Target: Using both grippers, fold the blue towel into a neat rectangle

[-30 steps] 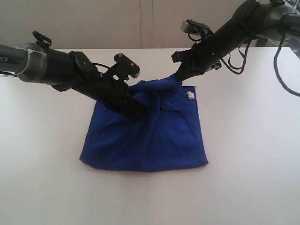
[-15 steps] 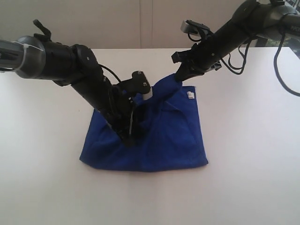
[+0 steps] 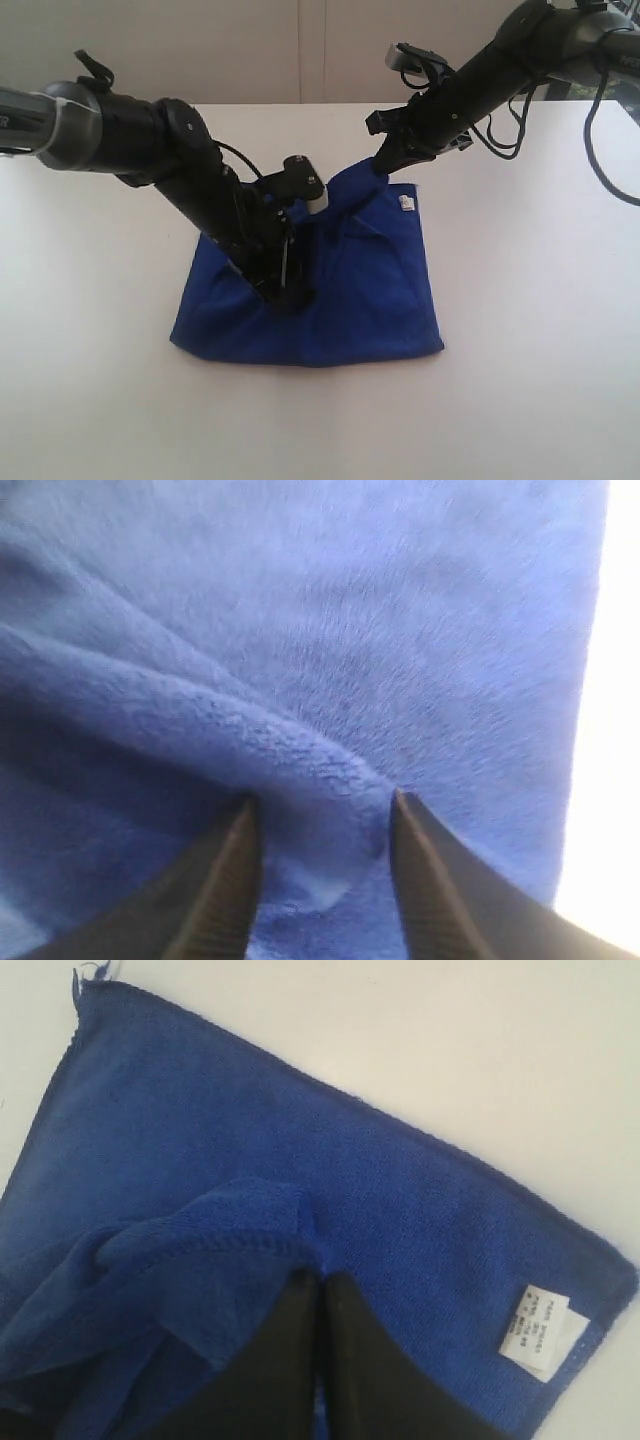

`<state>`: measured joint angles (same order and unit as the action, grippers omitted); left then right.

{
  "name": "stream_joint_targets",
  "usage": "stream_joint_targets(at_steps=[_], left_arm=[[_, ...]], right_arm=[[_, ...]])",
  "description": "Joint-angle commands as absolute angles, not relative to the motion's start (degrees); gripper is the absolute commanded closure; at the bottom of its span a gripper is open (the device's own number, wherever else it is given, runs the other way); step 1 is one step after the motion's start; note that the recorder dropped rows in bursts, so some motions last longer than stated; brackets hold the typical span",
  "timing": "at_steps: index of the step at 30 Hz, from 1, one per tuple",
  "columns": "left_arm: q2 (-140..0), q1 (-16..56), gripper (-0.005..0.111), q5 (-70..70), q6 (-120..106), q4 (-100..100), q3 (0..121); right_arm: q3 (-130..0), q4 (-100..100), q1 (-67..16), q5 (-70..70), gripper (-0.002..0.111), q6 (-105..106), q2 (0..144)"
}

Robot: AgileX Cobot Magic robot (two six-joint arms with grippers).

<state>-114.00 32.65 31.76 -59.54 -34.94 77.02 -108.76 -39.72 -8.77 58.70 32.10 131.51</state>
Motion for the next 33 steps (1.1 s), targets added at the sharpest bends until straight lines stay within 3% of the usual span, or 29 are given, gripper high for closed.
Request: stream_joint_targets(at_steps=[1,12,21,27,33], left_arm=[[-109.18,32.7,0.056,34.41,-55.08,-36.39,76.73],[-104.86,28.42,0.061,30.97,-25.04,-36.06,76.62],[-110.71,26.64,0.061,33.41,-26.92,-36.13,76.62],[-112.46,26.64,0.044,33.96,-26.92,-35.62,76.62],[-112.67,26.64,0.042,33.19,-27.31,-35.62,76.62]], right_arm=[[-108.51,-40.1,-8.64,58.77,0.108,32.16,131.49],[-108.51,-40.1,-8.64,58.99,0.108,32.16,131.49],[-108.51,-40.1,-8.64,58.99,0.108,32.16,131.49],[-108.51,-40.1,-8.64,58.99,0.108,32.16,131.49],[-108.51,-40.1,-8.64,58.76,0.108,32.16,131.49]])
